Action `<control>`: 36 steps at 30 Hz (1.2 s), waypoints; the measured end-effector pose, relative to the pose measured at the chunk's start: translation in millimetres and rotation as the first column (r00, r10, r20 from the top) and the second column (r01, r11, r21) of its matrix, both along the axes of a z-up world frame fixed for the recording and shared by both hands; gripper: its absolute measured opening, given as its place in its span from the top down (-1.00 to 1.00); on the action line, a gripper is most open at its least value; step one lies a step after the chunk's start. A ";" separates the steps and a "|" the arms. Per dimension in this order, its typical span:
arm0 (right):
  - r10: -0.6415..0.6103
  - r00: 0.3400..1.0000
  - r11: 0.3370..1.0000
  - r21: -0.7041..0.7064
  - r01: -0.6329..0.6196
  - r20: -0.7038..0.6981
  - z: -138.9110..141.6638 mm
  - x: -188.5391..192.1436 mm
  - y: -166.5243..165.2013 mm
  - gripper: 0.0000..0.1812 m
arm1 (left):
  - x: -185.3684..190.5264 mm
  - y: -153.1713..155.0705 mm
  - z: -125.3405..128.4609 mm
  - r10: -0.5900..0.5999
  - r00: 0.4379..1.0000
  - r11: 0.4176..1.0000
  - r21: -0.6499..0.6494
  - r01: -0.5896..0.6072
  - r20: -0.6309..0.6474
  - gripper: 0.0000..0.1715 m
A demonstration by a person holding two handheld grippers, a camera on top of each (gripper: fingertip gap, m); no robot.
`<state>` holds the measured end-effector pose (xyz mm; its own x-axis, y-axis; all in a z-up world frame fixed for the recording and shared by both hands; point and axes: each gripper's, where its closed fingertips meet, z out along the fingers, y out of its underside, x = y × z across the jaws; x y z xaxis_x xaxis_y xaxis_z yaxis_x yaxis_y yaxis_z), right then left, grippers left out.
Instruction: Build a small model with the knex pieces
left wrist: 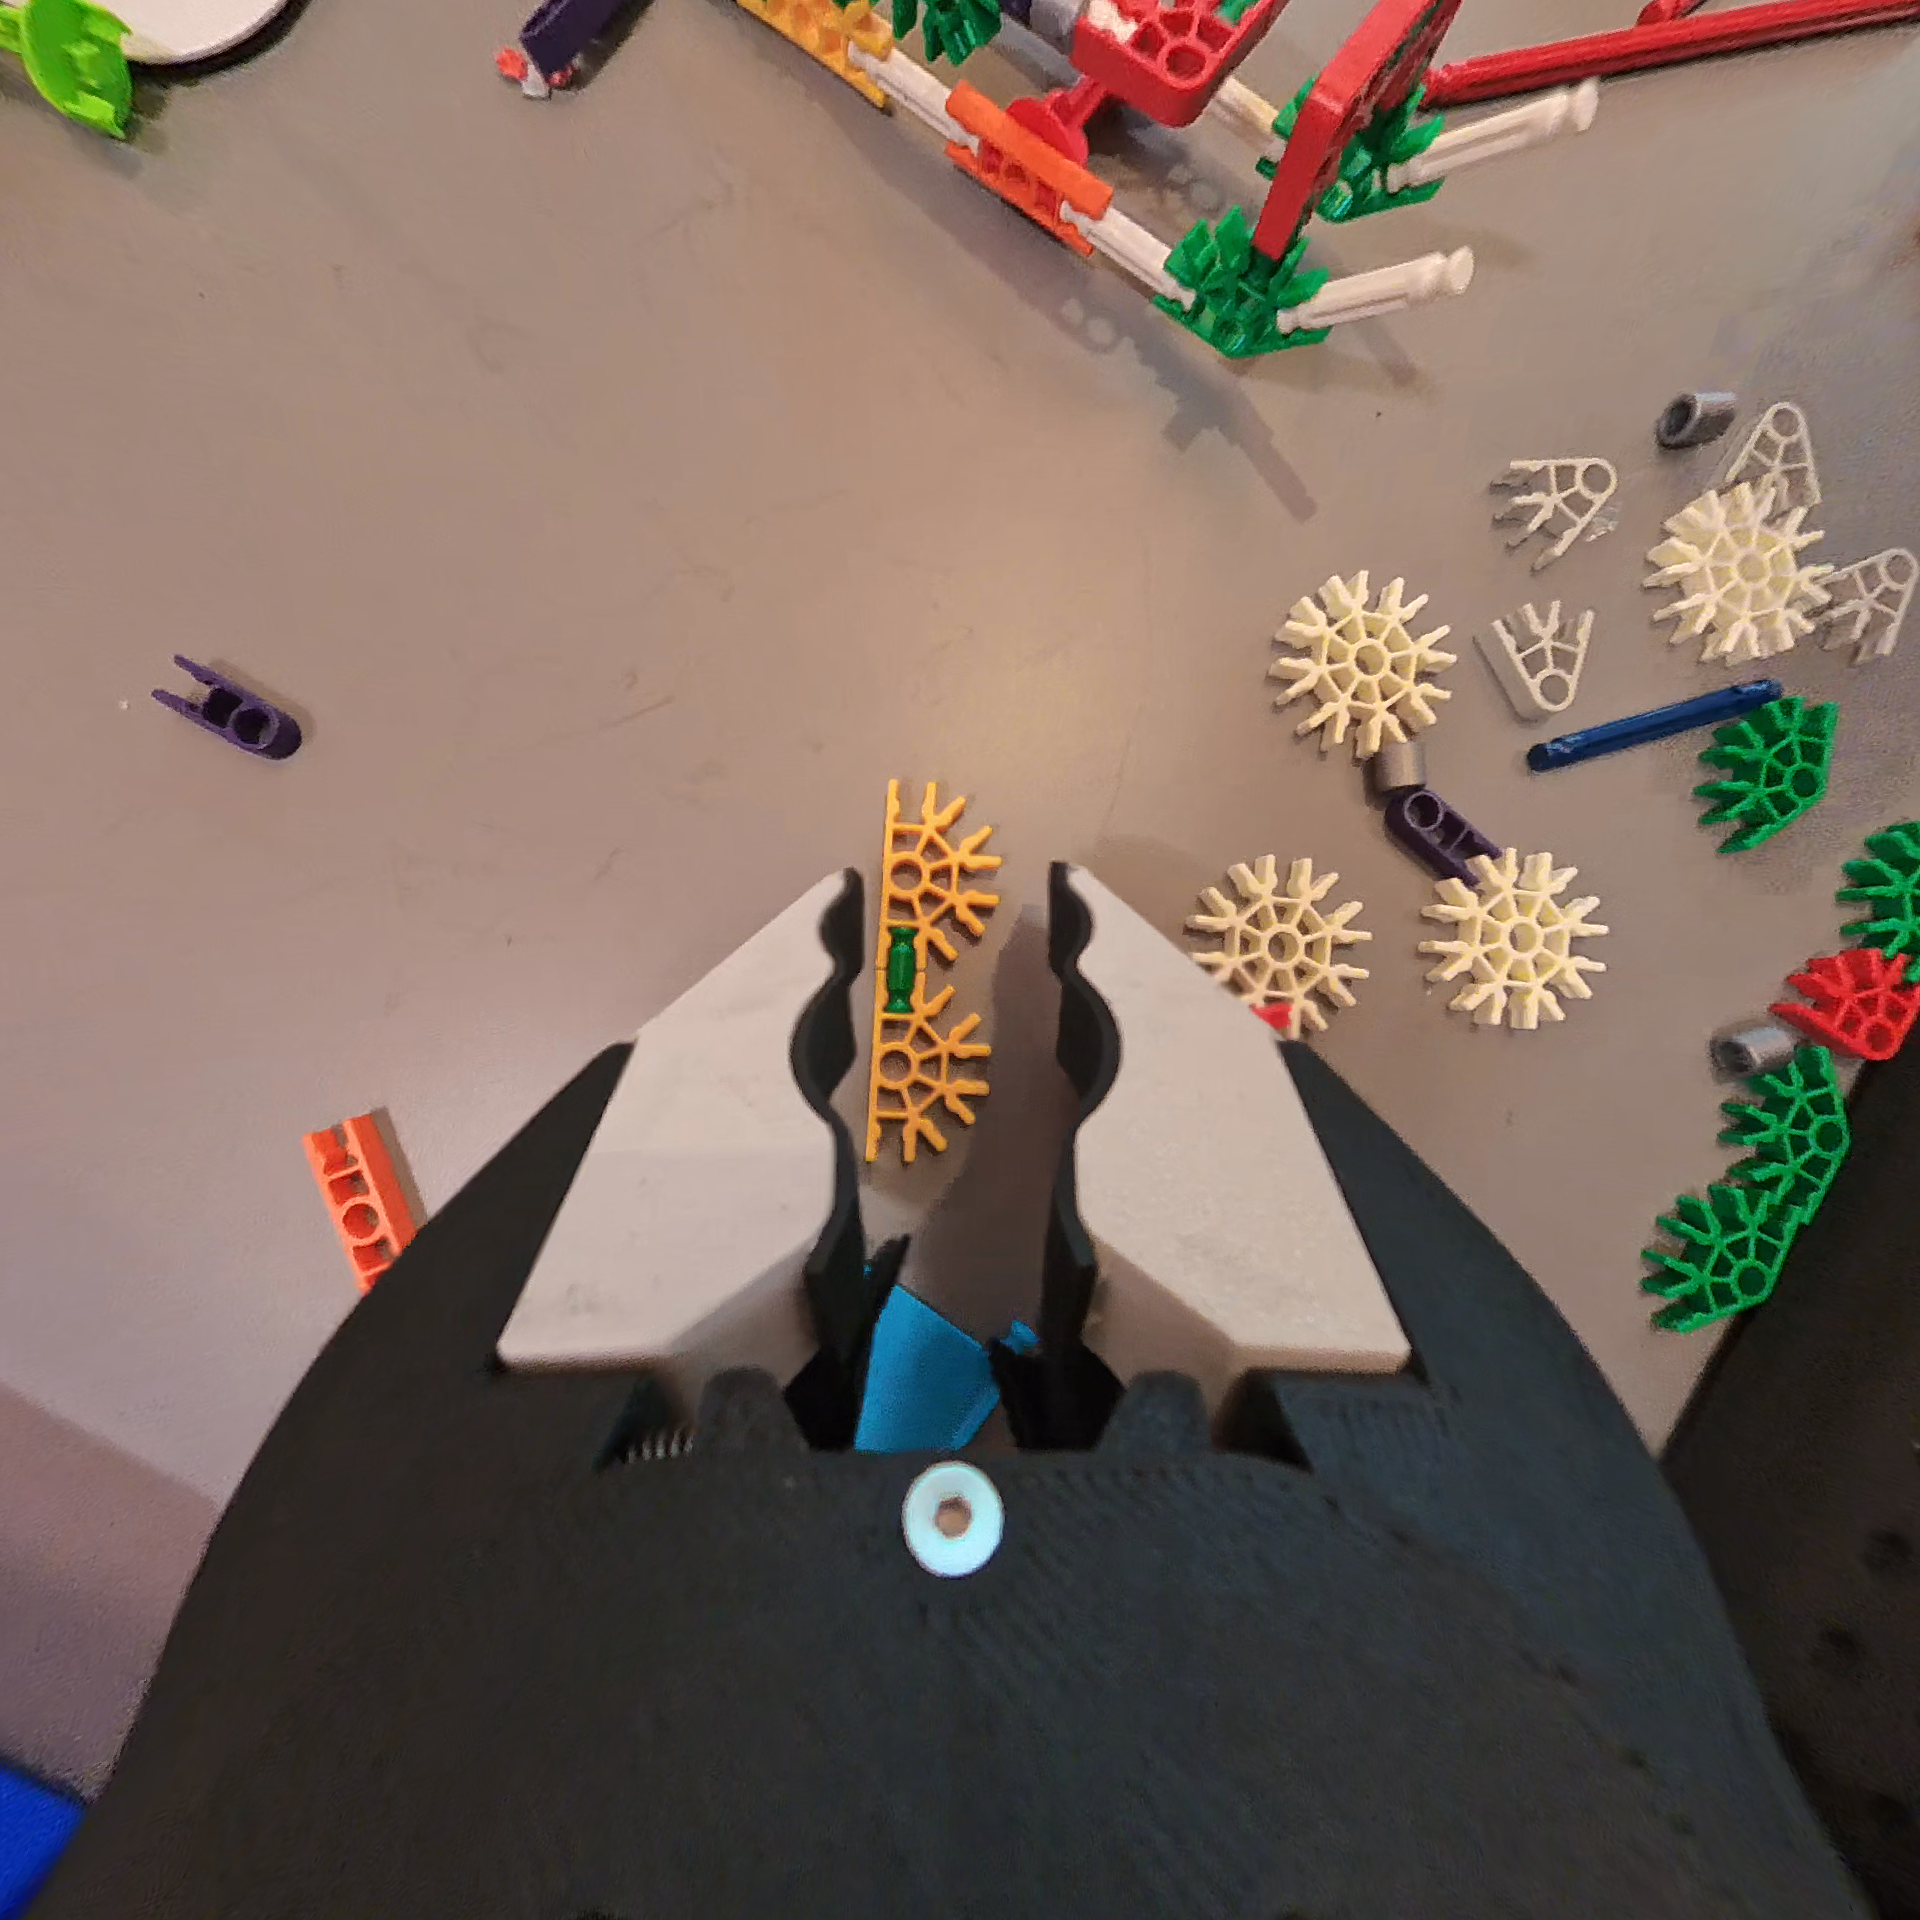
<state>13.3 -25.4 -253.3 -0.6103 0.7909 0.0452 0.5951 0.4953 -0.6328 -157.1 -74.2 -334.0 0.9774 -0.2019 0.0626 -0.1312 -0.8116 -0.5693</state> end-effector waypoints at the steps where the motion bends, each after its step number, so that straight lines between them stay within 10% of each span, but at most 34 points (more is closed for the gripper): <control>1: 0.051 0.999 0.998 0.026 -0.051 -0.013 3.0 -20.6 -7.0 0.97 | 0.6 -1.7 -3.2 -0.008 1.000 1.000 -0.016 0.008 -0.002 0.70; 9: 0.349 0.929 0.926 0.110 -0.362 0.125 -39.8 -131.9 -30.9 0.97 | 9.1 -8.8 -8.9 -0.053 0.997 0.999 -0.011 0.053 0.062 0.95; 36: 0.440 0.860 0.866 0.132 -0.483 0.259 -89.8 -151.8 -43.1 0.98 | 11.7 -8.5 -8.8 -0.082 0.994 0.996 0.048 0.078 0.076 0.96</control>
<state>-138.5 -68.5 -343.1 -0.9139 0.4057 -0.0106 0.3780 0.8414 -0.3862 -145.4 -82.7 -342.8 0.9504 -0.2838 0.1273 -0.1484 -0.7734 -0.6163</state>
